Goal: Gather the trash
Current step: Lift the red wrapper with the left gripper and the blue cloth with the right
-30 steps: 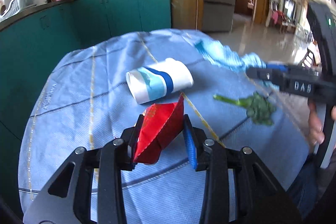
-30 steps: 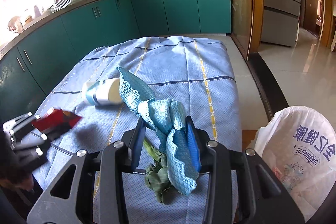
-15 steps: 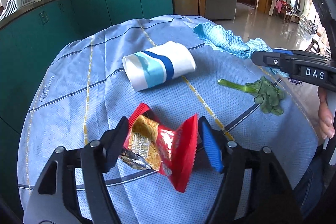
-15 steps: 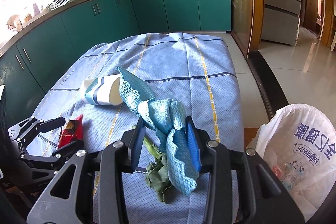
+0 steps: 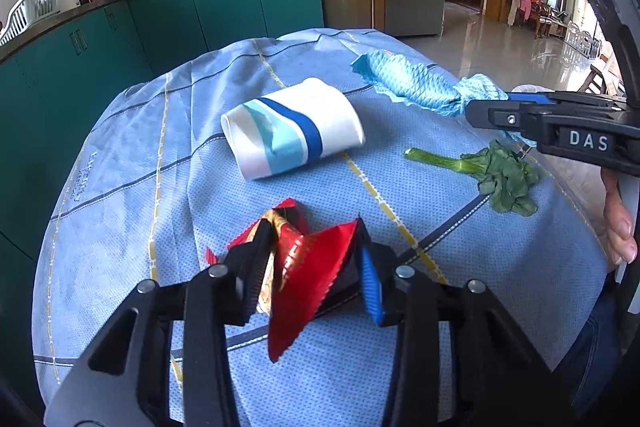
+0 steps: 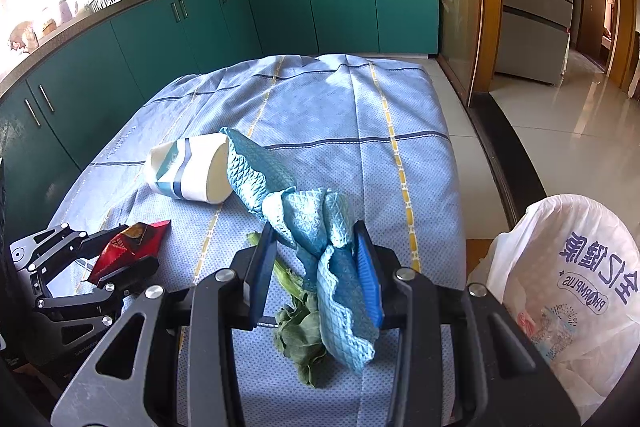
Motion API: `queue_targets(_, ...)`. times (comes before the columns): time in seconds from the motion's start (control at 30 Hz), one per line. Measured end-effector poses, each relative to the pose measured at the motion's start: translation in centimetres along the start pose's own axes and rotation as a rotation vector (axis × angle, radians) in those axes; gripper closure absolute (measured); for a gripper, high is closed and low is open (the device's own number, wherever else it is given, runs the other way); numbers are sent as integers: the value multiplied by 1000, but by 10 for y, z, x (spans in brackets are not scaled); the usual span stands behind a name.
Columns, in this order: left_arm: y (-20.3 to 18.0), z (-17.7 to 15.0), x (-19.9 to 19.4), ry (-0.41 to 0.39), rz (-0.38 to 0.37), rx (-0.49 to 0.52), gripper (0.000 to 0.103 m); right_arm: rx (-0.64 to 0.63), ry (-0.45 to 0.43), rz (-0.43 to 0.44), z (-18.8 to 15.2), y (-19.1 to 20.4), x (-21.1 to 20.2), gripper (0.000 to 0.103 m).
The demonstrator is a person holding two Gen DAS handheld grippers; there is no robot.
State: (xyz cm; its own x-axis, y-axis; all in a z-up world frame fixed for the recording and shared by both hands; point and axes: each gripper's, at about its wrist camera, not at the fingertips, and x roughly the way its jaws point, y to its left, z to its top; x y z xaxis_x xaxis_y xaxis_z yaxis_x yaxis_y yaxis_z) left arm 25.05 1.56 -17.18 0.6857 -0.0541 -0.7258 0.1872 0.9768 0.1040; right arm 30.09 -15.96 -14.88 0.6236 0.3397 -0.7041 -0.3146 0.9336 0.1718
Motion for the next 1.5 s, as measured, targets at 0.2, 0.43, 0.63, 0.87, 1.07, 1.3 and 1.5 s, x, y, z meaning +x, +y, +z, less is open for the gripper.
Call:
queue_targets(0.2, 1, 0, -2, -8, -2, -2, 63, -1, 6, -2, 0, -1, 1, 64)
queue_targets(0.43, 15, 3, -13, -63, 30, -74, 64, -1, 6, -3, 0, -1, 2, 64)
queue_targets(0.63, 26, 7, -26, -126, 32, -131, 65, -7, 6, -1, -1, 2, 3, 64)
queue_targets(0.87, 41, 9, -43, -202, 30, -203, 65, 2, -24, 10, -1, 2, -2, 64)
queue_targets(1.07, 40, 11, -43, -208, 32, -210, 65, 19, -36, 8, 0, -2, -5, 64)
queue_targets(1.3, 35, 11, -40, -199, 38, -192, 65, 22, -44, 5, 1, -3, -8, 64)
queue_targets(1.5, 30, 11, -40, -202, 31, -176, 65, 20, -47, -18, -1, -8, -11, 64)
